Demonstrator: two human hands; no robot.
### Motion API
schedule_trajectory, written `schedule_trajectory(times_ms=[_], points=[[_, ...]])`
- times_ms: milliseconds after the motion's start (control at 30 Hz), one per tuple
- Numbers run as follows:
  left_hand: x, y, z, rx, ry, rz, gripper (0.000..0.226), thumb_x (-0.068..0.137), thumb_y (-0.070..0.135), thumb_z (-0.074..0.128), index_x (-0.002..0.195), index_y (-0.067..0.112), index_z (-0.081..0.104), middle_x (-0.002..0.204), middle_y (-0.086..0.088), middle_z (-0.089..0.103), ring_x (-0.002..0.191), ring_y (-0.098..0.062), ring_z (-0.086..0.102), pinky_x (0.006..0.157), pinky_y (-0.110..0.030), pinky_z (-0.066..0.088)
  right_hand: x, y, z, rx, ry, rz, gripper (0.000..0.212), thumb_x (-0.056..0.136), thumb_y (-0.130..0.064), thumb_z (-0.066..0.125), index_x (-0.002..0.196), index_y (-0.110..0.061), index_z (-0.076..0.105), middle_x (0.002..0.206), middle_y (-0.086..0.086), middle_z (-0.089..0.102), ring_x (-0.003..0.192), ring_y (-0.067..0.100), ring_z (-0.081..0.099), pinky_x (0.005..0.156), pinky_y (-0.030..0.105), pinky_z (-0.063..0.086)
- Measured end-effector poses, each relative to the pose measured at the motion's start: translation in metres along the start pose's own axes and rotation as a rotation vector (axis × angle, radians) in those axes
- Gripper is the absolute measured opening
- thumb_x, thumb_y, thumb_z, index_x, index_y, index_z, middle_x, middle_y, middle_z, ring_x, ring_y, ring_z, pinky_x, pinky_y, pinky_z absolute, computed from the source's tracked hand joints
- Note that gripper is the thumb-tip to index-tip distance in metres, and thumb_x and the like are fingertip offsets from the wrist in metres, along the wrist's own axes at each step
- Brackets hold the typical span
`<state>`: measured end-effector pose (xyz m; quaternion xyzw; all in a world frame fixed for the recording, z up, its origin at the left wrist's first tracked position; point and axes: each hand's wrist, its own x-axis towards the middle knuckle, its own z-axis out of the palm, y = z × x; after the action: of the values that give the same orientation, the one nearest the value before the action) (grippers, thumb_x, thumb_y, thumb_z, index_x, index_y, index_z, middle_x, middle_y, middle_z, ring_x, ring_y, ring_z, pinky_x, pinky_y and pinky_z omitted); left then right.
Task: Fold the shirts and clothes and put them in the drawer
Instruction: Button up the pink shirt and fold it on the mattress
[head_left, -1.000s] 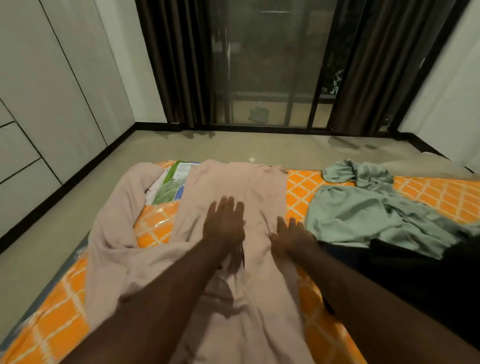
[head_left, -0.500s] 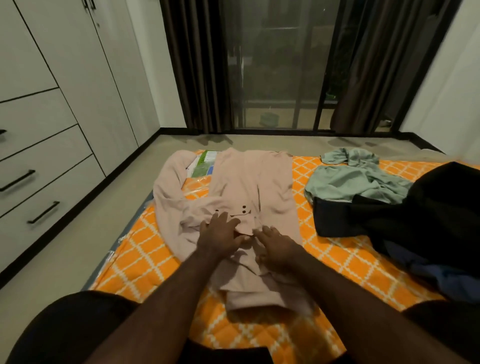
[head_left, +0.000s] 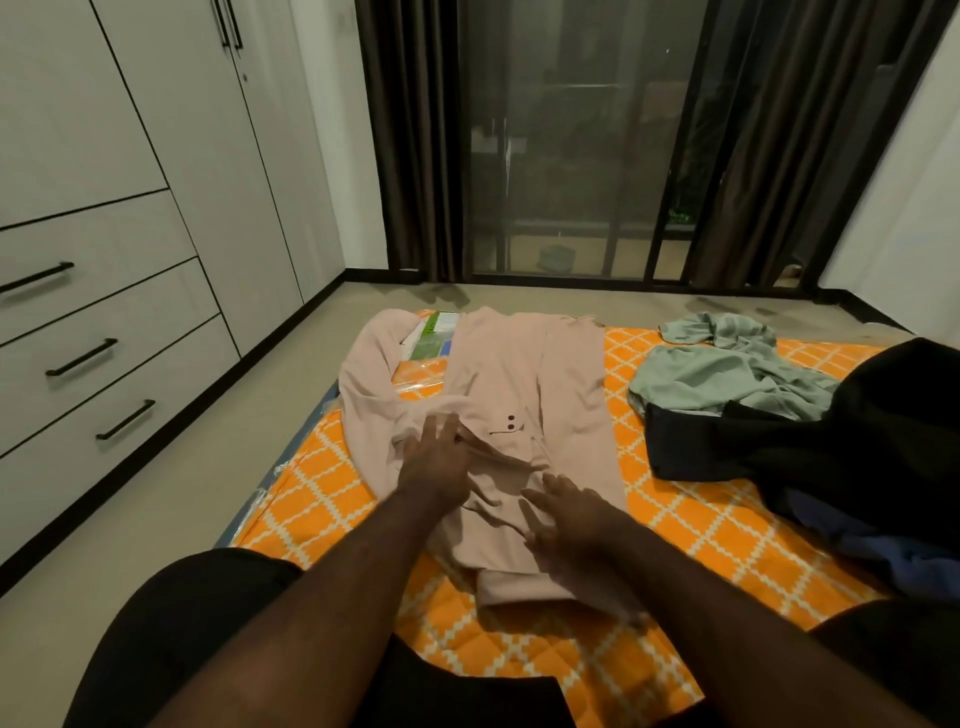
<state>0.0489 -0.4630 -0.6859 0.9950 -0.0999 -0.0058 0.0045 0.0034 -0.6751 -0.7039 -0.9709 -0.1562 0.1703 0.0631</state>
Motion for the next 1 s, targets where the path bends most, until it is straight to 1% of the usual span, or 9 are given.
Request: schedule_trajectory(times_ms=[133,267,400,500,667,767,833,900,1000], points=[[0.011,-0.002,-0.007,-0.014,-0.084,0.052,0.042,0.1,0.03,0.055,0.141,0.038,0.056,0.17,0.006,-0.009,0.154,-0.033,-0.017,0.12,-0.062,0.0,0.016,0.001,-0.004,0.138,0.113,-0.046,0.06,0.099,-0.049,0.058,0.154,-0.038,0.038,0.163,0.007,0.029,0.144,0.03,0.037,0.117,0.04,0.033],[0.018,-0.001,-0.016,-0.049,-0.159,-0.01,0.05,0.106,0.043,0.041,0.155,0.033,0.036,0.17,-0.006,-0.007,0.154,-0.039,-0.015,0.121,-0.06,-0.001,0.039,0.006,0.004,0.23,0.123,-0.087,0.06,0.097,-0.045,0.063,0.152,-0.031,0.045,0.152,0.008,0.044,0.134,0.027,0.049,0.11,0.033,0.041],[0.048,-0.01,-0.009,-0.158,-0.127,-0.017,0.046,0.101,0.04,0.045,0.147,0.034,0.04,0.159,-0.007,0.033,0.152,-0.036,0.015,0.12,-0.06,0.017,0.051,0.007,0.008,0.251,0.179,-0.109,0.071,0.097,-0.04,0.064,0.159,-0.028,0.033,0.161,0.006,0.036,0.145,0.024,0.039,0.111,0.019,0.027],[0.073,-0.012,-0.004,-0.326,0.014,-0.059,0.042,0.095,0.031,0.057,0.136,0.024,0.054,0.136,-0.002,0.059,0.132,-0.026,0.048,0.108,-0.046,0.032,0.059,0.011,0.001,0.363,0.311,-0.162,0.063,0.097,-0.027,0.065,0.154,-0.032,0.041,0.149,-0.001,0.054,0.13,0.018,0.051,0.096,0.008,0.029],[0.098,0.005,-0.003,-0.245,0.029,0.113,0.036,0.09,0.036,0.063,0.125,0.028,0.064,0.13,0.0,0.056,0.124,-0.022,0.051,0.105,-0.044,0.032,0.079,0.018,-0.001,0.516,0.497,0.012,0.04,0.086,-0.017,0.065,0.126,-0.02,0.07,0.113,0.005,0.074,0.104,0.024,0.068,0.087,0.027,0.047],[0.105,0.015,0.011,-0.065,-0.064,0.149,0.028,0.095,0.034,0.055,0.121,0.031,0.064,0.14,-0.002,0.049,0.131,-0.024,0.045,0.108,-0.048,0.029,0.084,0.022,-0.001,0.527,0.501,0.053,0.046,0.089,-0.024,0.058,0.133,-0.012,0.067,0.127,0.009,0.069,0.118,0.026,0.063,0.1,0.027,0.042],[0.108,0.016,0.024,-0.021,-0.102,0.135,0.023,0.098,0.035,0.048,0.115,0.033,0.064,0.131,-0.002,0.053,0.126,-0.024,0.047,0.107,-0.051,0.031,0.085,0.025,0.001,0.513,0.455,0.032,0.058,0.086,-0.027,0.045,0.139,-0.009,0.062,0.137,0.014,0.062,0.129,0.029,0.055,0.106,0.027,0.037],[0.109,0.013,0.034,-0.096,-0.063,0.088,0.024,0.101,0.041,0.041,0.11,0.034,0.063,0.116,0.002,0.059,0.116,-0.022,0.053,0.103,-0.05,0.035,0.086,0.026,0.004,0.491,0.429,0.01,0.049,0.092,-0.017,0.044,0.135,-0.005,0.063,0.137,0.019,0.059,0.131,0.032,0.05,0.103,0.025,0.034],[0.113,0.007,0.038,-0.087,0.006,0.074,0.025,0.096,0.044,0.053,0.118,0.036,0.062,0.118,0.007,0.062,0.115,-0.02,0.056,0.099,-0.046,0.037,0.09,0.029,0.008,0.524,0.44,-0.022,0.052,0.087,-0.019,0.037,0.125,-0.007,0.07,0.128,0.018,0.062,0.129,0.031,0.047,0.094,0.016,0.03]])
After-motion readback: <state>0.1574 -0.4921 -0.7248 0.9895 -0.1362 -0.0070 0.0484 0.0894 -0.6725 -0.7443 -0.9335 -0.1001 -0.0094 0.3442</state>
